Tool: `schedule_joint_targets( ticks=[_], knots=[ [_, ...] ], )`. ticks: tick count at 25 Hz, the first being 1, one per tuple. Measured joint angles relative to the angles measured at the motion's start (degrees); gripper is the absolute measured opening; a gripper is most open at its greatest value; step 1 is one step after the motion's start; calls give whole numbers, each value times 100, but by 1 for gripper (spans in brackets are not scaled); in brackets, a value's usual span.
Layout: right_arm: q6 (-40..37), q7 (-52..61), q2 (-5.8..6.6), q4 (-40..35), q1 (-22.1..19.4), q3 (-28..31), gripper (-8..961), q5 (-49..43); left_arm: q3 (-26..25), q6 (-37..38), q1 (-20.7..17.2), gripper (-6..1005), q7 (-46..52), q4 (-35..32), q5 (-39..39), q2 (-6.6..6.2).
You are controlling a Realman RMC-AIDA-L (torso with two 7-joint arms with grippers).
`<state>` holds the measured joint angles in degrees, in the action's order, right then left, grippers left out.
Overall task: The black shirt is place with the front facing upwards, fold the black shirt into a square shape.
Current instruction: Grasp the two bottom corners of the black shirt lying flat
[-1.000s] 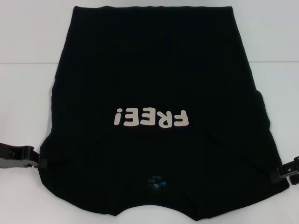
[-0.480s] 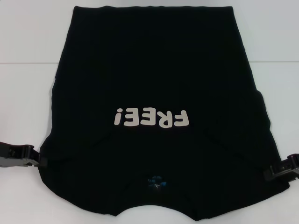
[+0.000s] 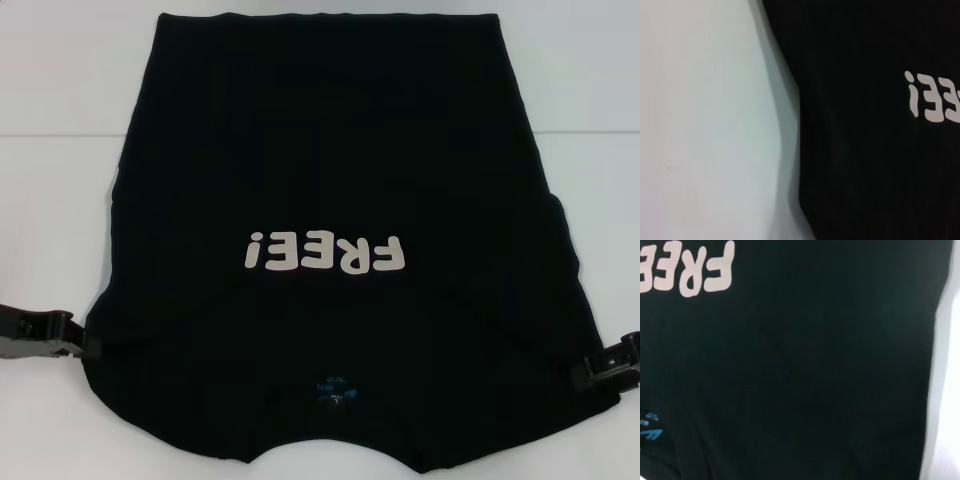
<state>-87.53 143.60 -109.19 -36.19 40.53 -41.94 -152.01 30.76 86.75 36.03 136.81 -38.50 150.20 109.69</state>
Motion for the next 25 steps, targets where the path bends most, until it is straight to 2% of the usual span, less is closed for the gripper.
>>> schedule_joint_targets(
  ticks=[25],
  knots=[
    [-72, -128, -61, 66, 79, -17, 820, 14, -4, 24, 0, 13, 0, 0, 0, 16]
  ],
)
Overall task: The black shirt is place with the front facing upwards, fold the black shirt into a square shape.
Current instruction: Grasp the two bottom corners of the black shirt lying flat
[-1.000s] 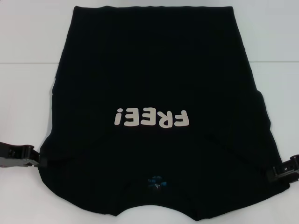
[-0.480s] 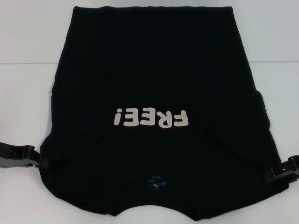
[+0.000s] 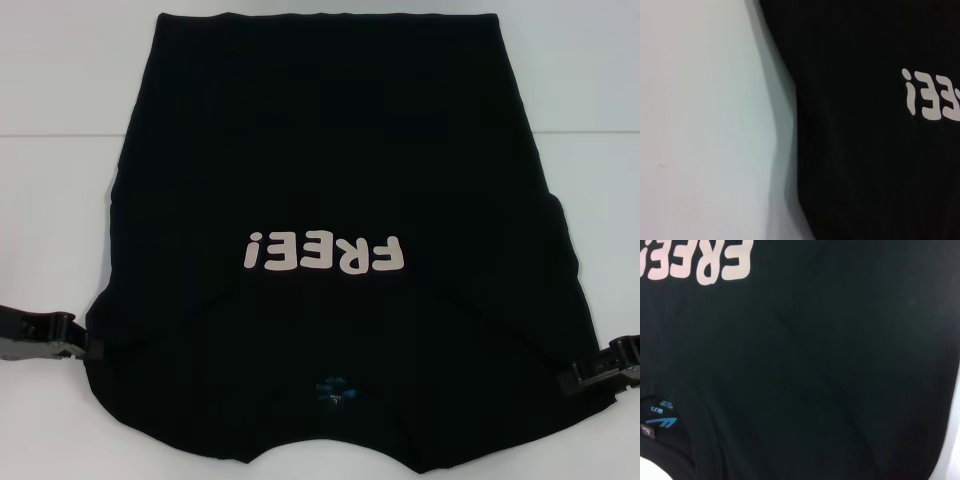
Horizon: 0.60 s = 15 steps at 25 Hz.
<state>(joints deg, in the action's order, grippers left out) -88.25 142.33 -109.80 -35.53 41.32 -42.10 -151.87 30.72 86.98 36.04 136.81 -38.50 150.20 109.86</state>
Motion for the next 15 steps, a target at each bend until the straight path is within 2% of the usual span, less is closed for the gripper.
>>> schedule_joint_targets(
  ticks=[15],
  knots=[
    [-147, -127, -5, 89, 122, 28, 820, 188, -17, -23, -1, 13, -5, 0, 0, 0]
  ],
)
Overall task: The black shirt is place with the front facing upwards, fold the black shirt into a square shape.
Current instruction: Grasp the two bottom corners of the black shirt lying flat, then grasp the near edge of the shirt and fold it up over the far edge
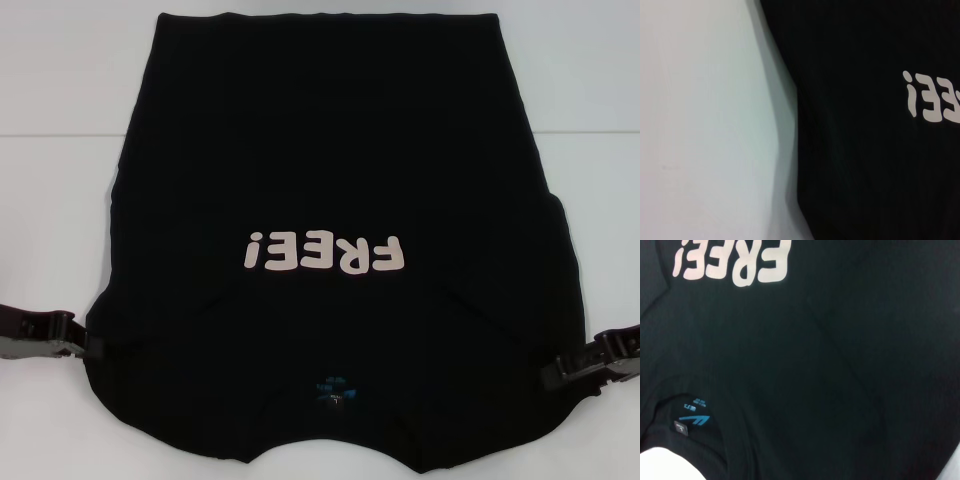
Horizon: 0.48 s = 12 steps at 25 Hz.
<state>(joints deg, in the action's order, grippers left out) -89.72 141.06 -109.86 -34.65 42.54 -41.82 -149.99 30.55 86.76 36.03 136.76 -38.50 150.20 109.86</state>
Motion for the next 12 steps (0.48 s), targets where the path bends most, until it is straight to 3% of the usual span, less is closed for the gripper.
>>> schedule_joint_targets(
  ticks=[5, 12],
  knots=[
    [87, 0, -28, 63, 73, -15, 784, 0, 2, -1, 0, 14, -9, 0, 0, 0],
    [192, -131, -185, 17, 186, -224, 722, -63, -4, 9, 0, 14, -24, 0, -8, 0]
  ],
)
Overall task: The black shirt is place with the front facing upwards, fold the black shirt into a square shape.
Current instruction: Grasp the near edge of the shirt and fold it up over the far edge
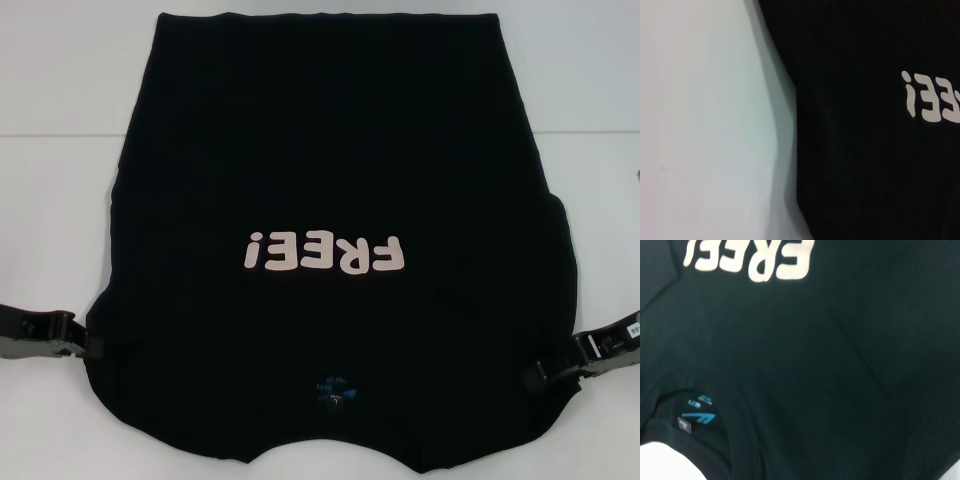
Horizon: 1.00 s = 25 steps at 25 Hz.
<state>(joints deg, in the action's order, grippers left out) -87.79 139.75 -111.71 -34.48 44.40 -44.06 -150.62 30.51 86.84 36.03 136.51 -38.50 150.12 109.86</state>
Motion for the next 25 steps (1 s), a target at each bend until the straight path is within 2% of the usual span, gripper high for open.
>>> schedule_joint_targets(
  ticks=[3, 8, 19, 22, 25],
  knots=[
    [40, 5, -25, 22, 34, -149, 695, -6, -1, 11, 0, 14, -5, 0, -1, 0],
    [53, 38, -31, 28, 45, -163, 458, -10, -1, 12, -5, 14, -9, 9, -1, 3],
    [-3, 2, -24, 7, 43, -185, 63, -9, -5, 57, -1, 13, 27, 18, -68, 1],
    [-140, -66, 17, -20, 43, -184, 63, -8, 8, 246, 29, 13, -17, 79, -66, -37],
    [-455, -293, 104, -38, 42, -172, 63, -9, 22, 625, 112, 13, -140, 297, -32, -161]
  ],
)
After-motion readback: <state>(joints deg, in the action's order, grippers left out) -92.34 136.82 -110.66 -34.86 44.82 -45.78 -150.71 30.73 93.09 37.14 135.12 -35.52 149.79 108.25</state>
